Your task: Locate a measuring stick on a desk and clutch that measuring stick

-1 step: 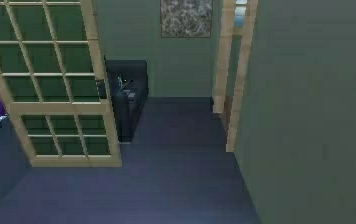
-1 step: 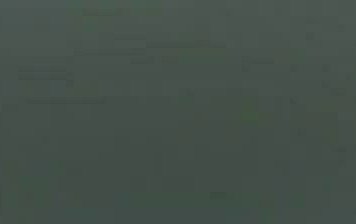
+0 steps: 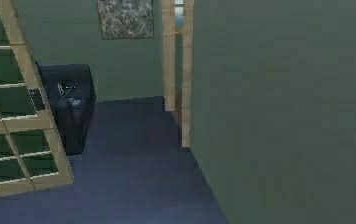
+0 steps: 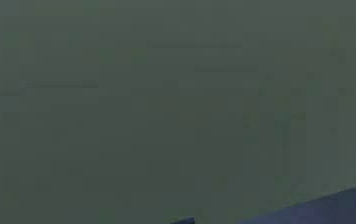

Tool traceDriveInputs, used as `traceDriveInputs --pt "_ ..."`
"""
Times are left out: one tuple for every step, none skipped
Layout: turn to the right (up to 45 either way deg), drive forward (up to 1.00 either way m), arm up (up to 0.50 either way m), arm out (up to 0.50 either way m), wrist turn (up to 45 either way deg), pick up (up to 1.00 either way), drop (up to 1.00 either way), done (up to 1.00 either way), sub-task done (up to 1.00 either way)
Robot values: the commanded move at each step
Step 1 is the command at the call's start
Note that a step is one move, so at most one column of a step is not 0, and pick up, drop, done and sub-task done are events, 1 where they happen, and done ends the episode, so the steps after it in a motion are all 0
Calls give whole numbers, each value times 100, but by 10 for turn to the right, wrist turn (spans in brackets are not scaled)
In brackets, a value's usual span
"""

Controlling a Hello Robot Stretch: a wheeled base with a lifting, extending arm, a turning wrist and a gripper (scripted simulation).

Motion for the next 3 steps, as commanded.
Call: traceDriveInputs --pt "0 15 0 0 0 0 0 0 0" --pt "-450 0 0 0 0 0 0 0 0" --pt "-120 0 0 0 0 0 0 0 0"
